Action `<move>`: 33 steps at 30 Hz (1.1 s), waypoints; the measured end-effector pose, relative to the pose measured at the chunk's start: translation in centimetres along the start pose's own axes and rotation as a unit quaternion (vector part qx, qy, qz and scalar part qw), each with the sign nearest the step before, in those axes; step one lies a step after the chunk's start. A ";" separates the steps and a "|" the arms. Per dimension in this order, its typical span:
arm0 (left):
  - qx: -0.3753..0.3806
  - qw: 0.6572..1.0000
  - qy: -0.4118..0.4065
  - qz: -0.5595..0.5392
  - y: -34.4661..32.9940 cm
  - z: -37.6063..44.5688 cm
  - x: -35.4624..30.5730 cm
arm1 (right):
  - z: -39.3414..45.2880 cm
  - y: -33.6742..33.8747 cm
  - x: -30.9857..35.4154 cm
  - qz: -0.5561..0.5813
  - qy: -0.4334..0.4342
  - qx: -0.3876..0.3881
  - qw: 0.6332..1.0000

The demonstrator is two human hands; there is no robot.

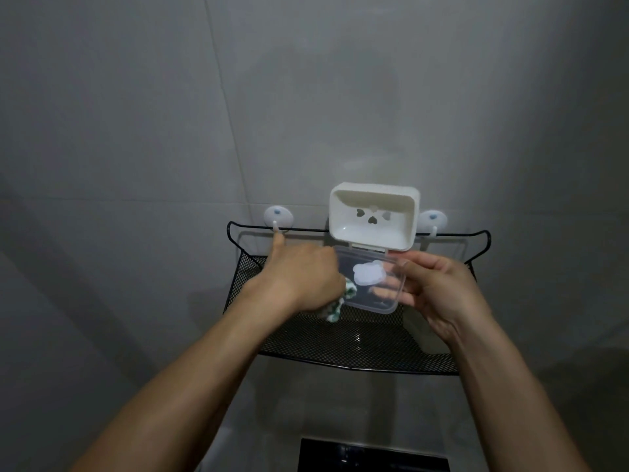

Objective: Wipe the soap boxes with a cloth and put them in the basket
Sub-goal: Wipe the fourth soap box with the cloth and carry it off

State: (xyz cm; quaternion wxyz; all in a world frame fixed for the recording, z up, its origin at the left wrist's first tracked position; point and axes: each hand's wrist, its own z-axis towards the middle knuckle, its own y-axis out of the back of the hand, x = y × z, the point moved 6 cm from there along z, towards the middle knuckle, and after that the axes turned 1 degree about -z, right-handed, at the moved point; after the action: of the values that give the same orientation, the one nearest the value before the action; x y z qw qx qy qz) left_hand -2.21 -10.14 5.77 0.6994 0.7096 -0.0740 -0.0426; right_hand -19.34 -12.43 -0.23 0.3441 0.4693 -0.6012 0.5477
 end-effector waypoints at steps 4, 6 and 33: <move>0.072 0.983 -0.050 -0.159 0.3 -0.7 1.5 | -0.5 0.6 -0.5 0.009 -0.033 0.003 0.999; 0.070 0.948 -0.057 -0.306 1.0 -1.4 2.6 | -0.6 1.1 -0.1 0.022 -0.040 0.003 0.999; -0.216 0.857 0.078 -0.461 -2.0 -1.5 5.8 | -1.8 2.8 2.2 0.040 0.030 -0.058 0.997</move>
State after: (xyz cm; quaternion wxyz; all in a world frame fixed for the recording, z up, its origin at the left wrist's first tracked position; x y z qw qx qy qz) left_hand 3.88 -9.61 4.10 0.7391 0.4943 0.3277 -0.3192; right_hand -22.90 -11.16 1.16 0.3665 0.4077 -0.6398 0.5386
